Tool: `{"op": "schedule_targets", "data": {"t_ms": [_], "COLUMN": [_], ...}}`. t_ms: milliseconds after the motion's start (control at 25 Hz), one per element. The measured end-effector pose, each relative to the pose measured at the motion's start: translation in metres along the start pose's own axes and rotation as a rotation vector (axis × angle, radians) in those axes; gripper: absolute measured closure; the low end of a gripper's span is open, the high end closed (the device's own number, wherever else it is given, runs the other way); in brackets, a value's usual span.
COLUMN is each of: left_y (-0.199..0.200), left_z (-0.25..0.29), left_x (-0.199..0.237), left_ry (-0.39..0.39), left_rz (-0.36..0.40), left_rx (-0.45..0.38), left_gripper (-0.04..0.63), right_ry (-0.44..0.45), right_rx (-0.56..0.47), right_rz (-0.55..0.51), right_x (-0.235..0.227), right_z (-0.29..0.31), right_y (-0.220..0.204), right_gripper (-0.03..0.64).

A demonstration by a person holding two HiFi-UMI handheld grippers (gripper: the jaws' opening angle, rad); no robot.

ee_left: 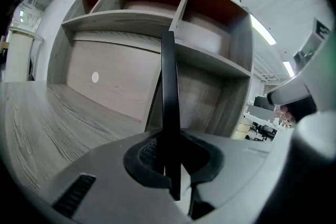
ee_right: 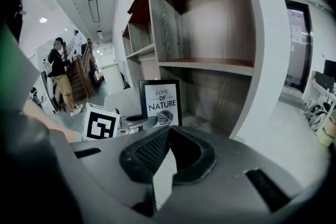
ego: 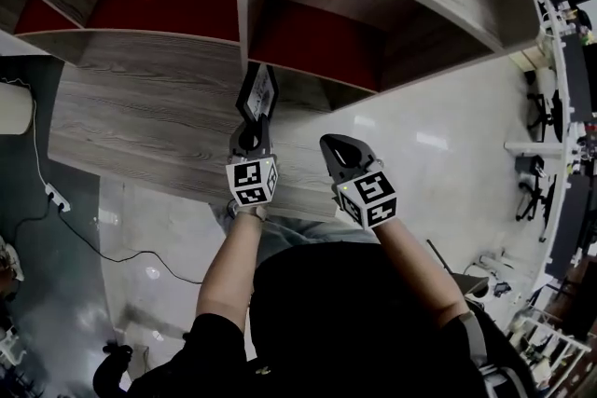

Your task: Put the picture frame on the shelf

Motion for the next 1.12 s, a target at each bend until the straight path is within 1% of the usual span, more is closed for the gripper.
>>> {"op": "schedule_targets", "data": {"t_ms": [80,240,480,920,1120], "left_y": [-0.005,-0.01,-0.017,-0.014,-0.011], "left_z": [0.01,0.026,0.052,0.092,0.101], "left_x": [0.0,-0.002,-0.006,-0.004,-0.005], "left_ry": [0.023,0.046,0.07,0.06,0.053], "left_rz": [0.006,0.008,0.021,0.065,0.079], "left_rx": [-0.011,-0.037,-0.023,0.004,0.004], "left_gripper": [0.558,0.558,0.558,0.558,0.558], "right_ry": [-0.006,-0.022,-0.059,-0.113,-0.111], "right_rx": [0.01,0.017,0.027,0.042,0.051], "right_rz": [0.011,0.039,0.074,0.096,0.094], "right_x": [-0.004,-0.01,-0.016,-0.02,-0.017], "right_z": [-0.002,-0.009,-0.02,-0.041,-0.042], "right_y": [-0.004,-0.014,-0.024,-0.037,-0.042], "right_gripper": [0.62,0.62,0.62,0.62,0.62]}}
Point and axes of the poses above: the fingertips, and each gripper's own axes: z forward along the fingers, x to its left, y out of its top, the point moved 9 cm from there along -z, backward along the fingers, and after that the axes turned 9 degrees about y, right-handed, at the moved point
